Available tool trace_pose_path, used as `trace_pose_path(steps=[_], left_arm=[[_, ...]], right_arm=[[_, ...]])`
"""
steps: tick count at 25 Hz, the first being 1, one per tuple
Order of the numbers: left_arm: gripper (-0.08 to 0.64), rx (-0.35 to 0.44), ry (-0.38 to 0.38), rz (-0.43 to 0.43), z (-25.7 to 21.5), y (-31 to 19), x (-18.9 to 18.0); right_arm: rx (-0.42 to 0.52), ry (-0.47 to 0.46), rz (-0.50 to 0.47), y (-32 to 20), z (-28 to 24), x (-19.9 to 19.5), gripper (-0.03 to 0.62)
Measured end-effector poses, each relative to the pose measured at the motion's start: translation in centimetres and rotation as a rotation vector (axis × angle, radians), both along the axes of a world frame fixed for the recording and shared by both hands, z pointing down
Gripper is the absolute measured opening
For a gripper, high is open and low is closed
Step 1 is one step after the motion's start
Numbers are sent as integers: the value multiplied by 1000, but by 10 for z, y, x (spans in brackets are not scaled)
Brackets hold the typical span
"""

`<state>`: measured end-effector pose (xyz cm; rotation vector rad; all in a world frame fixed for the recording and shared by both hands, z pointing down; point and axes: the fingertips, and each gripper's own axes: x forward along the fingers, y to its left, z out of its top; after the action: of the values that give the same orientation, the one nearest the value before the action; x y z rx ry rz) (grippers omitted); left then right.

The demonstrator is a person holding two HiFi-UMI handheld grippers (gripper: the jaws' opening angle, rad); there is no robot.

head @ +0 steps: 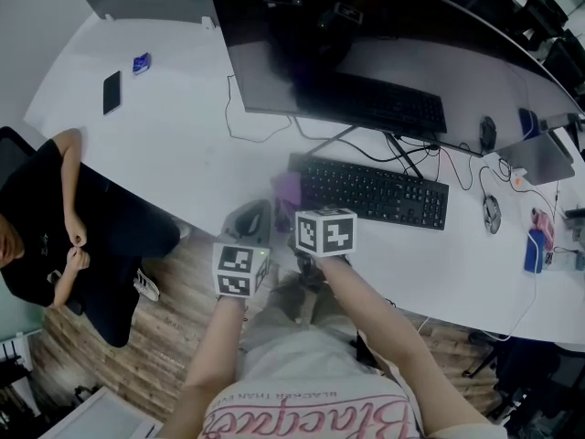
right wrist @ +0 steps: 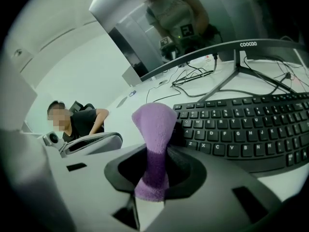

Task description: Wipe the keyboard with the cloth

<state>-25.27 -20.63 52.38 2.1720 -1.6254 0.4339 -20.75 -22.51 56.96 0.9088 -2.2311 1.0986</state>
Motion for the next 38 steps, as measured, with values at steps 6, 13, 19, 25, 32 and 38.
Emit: trace_pose_path(steps=[6, 13, 19, 25, 32, 38], left_arm=[[6, -2, -3, 22, 1, -5, 11], [8, -12, -11, 31, 3, -9, 22], [8, -32, -12, 33, 9, -9, 35], [8, -35, 6, 56, 9, -15, 58], [6, -35, -2, 81, 8, -21, 81], [8, -41, -7, 112, 8, -24, 107]], right_arm=[[4, 34, 13, -4, 2, 6, 87], [3, 42, 19, -5, 2, 18, 87], [-7, 45, 26, -9, 2, 40, 87], [-14, 42, 35, -11, 3, 59, 87], [-20, 45, 43, -13, 3, 83, 87], [-23, 48, 58, -15, 3, 106, 87]])
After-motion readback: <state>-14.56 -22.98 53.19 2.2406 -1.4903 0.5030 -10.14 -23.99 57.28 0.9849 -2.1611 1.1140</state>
